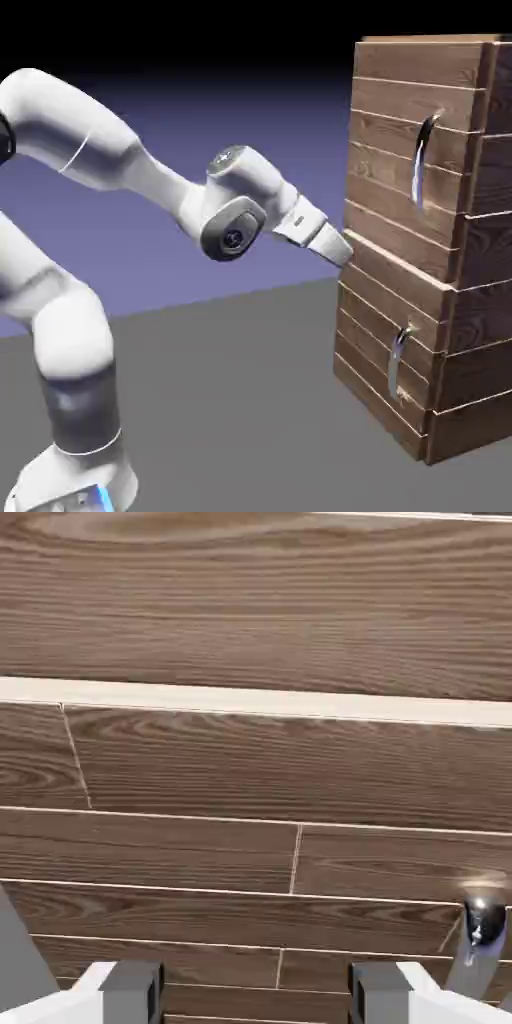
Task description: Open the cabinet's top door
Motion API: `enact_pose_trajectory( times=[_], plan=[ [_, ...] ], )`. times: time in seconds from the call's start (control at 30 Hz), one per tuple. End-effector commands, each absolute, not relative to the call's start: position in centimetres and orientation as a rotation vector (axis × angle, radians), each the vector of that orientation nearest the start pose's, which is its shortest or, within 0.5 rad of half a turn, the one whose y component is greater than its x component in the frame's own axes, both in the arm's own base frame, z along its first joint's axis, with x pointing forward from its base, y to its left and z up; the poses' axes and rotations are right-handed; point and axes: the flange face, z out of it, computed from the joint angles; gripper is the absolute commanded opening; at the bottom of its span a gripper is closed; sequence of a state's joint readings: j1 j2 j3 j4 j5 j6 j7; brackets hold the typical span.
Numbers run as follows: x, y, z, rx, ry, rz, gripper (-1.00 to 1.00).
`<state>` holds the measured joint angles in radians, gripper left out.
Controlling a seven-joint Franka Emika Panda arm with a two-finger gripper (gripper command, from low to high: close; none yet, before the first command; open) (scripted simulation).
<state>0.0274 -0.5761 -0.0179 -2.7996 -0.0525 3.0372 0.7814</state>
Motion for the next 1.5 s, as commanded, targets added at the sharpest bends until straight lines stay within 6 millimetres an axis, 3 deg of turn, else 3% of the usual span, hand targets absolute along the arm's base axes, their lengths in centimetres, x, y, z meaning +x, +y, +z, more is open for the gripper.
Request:
enact_pose_trajectory(
  times=[0.0,0.37,0.73,1.1,1.47],
  plan=[
    [39.1,1.0,47.2,-2.466,0.927,-1.077,0.00],
    [39.0,2.7,53.2,-2.356,0.835,-1.250,0.00],
    [38.0,2.7,57.4,-2.223,0.767,-1.406,0.00],
    [37.1,0.9,59.8,-2.078,0.719,-1.534,0.00],
    [37.1,-2.9,60.2,-1.939,0.688,-1.631,0.00]
  ],
)
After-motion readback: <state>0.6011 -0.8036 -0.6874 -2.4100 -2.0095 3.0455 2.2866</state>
